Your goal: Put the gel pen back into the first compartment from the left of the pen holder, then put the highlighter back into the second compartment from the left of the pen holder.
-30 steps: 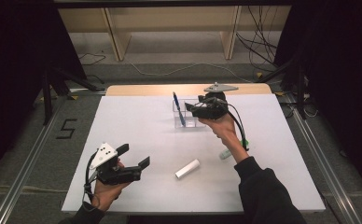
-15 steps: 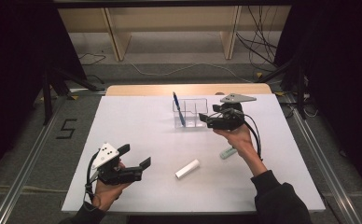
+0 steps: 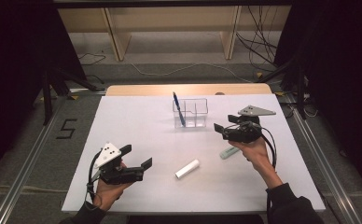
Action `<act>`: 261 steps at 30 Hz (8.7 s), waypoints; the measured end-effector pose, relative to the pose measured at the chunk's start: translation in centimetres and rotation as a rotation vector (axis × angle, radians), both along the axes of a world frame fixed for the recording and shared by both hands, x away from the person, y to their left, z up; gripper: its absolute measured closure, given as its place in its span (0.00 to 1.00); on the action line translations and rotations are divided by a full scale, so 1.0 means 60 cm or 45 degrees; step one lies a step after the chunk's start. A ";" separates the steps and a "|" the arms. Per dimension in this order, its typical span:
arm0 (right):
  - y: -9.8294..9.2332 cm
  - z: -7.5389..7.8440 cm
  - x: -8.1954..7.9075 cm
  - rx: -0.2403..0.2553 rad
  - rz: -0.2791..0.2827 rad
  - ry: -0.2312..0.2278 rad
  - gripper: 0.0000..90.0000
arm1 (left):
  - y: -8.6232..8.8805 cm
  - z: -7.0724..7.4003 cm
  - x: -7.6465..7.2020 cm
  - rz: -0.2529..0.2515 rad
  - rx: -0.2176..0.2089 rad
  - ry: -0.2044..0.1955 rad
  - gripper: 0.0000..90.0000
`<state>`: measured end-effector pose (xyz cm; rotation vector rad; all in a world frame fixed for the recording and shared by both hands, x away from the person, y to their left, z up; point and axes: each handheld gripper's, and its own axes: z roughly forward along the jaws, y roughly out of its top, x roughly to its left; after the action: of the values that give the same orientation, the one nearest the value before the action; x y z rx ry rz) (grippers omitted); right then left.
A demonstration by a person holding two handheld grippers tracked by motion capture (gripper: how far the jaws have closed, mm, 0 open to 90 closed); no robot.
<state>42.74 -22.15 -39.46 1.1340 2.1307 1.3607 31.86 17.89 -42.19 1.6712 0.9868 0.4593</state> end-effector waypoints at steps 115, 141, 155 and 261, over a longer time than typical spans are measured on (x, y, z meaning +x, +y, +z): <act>-0.020 -0.102 0.079 -0.865 0.589 0.460 0.23 | -0.001 0.001 0.000 -0.015 0.011 -0.004 0.06; -0.013 -0.101 0.081 -1.085 0.685 0.507 0.43 | 0.000 0.001 -0.001 -0.008 0.005 -0.009 0.06; -0.018 -0.097 0.075 -1.135 0.743 0.522 0.60 | 0.001 0.002 -0.001 -0.002 -0.003 -0.006 0.07; 0.160 -0.086 -0.189 -1.624 0.733 -1.103 0.75 | -0.187 0.045 0.112 -0.534 0.516 0.515 0.26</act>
<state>31.38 -12.57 -44.61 -0.5062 1.9653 0.2428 38.57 6.69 -39.52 2.3352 0.8232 0.0345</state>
